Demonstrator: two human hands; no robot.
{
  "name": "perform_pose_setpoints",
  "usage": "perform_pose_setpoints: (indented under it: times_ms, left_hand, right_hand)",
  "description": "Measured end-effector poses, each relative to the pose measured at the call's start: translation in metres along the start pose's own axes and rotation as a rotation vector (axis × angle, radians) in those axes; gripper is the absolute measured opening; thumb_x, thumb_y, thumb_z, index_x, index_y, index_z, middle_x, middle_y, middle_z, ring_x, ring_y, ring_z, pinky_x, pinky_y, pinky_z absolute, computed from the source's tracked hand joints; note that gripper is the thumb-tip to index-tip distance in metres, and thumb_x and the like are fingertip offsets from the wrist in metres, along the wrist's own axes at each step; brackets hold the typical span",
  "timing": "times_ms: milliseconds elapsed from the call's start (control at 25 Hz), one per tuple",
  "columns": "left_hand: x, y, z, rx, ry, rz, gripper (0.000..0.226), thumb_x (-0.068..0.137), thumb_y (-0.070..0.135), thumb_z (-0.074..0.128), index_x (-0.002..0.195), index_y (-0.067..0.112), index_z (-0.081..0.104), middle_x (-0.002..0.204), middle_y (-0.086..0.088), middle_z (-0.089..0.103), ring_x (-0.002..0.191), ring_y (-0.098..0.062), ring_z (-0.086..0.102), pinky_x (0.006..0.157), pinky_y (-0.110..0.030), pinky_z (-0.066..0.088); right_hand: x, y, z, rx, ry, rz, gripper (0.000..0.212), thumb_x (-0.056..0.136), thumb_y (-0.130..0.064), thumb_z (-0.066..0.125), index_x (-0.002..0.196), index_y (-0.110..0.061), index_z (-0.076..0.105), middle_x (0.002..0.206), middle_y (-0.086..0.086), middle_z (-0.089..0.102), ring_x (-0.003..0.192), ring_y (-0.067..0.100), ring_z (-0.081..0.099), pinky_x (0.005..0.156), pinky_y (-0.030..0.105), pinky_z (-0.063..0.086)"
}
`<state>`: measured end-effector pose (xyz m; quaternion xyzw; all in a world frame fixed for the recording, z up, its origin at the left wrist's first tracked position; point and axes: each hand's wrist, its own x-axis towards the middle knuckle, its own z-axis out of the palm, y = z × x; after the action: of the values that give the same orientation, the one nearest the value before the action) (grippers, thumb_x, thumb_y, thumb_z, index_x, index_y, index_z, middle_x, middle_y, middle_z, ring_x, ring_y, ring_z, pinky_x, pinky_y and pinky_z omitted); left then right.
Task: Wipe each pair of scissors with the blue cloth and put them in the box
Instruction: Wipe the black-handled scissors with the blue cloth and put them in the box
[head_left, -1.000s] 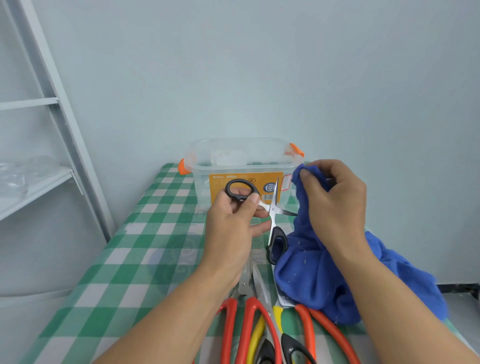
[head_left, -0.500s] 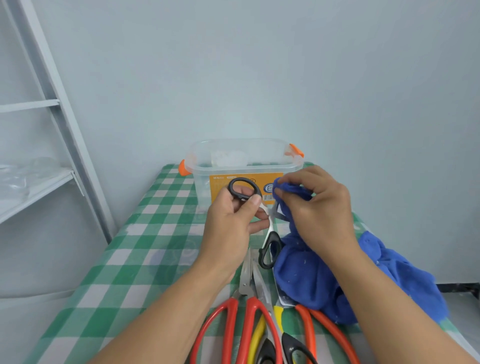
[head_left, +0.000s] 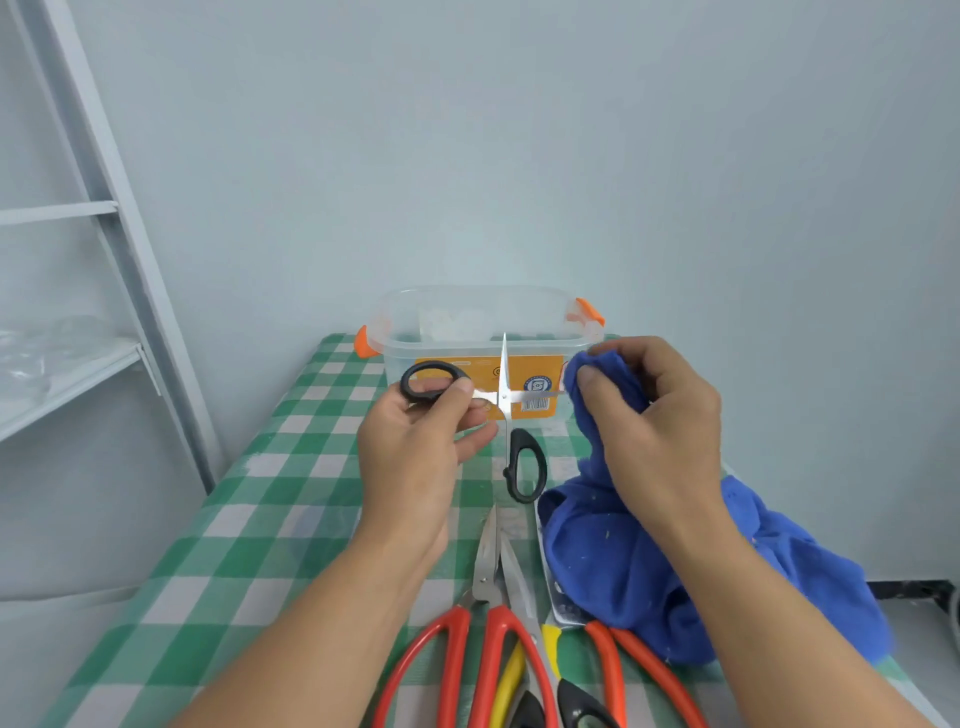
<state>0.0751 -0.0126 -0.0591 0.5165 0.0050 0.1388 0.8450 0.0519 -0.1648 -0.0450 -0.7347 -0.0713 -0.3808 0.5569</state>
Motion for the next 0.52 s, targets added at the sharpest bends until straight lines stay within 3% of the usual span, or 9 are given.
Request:
perform_pose_setpoints:
  times_ms: [120,240,400,520]
  left_hand:
    - [0.001,0.003,0.000,-0.067,0.046,-0.023,0.025,0.089,0.000,0.070,0.083,0.010,0.048,0.080,-0.014,0.062,0.072,-0.022,0.071,0.068,-0.030,0.061]
    - [0.000,0.005,-0.001,-0.092,0.058,-0.036,0.028,0.089,0.000,0.071,0.078,0.010,0.046,0.081,-0.016,0.065,0.076,-0.023,0.073,0.071,-0.030,0.061]
    - [-0.010,0.003,0.006,-0.107,-0.013,-0.040,0.023,0.092,0.002,0.068,0.080,0.009,0.048,0.084,-0.017,0.072,0.085,-0.029,0.076,0.074,-0.033,0.062]
    - [-0.017,-0.002,0.012,-0.113,-0.063,-0.037,0.012,0.096,0.006,0.064,0.098,0.002,0.053,0.089,-0.020,0.075,0.086,-0.030,0.076,0.075,-0.034,0.063]
  right_hand:
    - [-0.007,0.003,0.004,-0.067,-0.120,-0.050,0.025,0.087,-0.008,0.070,0.085,-0.032,0.062,0.080,-0.027,0.067,0.077,-0.002,0.066,0.068,0.011,0.046]
    - [-0.012,0.006,0.009,-0.075,-0.210,-0.078,0.021,0.085,-0.009,0.073,0.085,-0.027,0.063,0.080,-0.019,0.069,0.076,0.006,0.067,0.068,0.024,0.051]
    - [-0.015,0.007,0.021,-0.113,-0.183,-0.105,0.014,0.089,-0.015,0.071,0.086,-0.028,0.066,0.082,-0.016,0.069,0.080,0.006,0.065,0.070,0.025,0.051]
    - [-0.011,0.014,0.024,-0.226,-0.087,-0.133,0.001,0.089,-0.024,0.067,0.090,-0.024,0.068,0.084,-0.011,0.067,0.078,0.009,0.062,0.070,0.032,0.052]
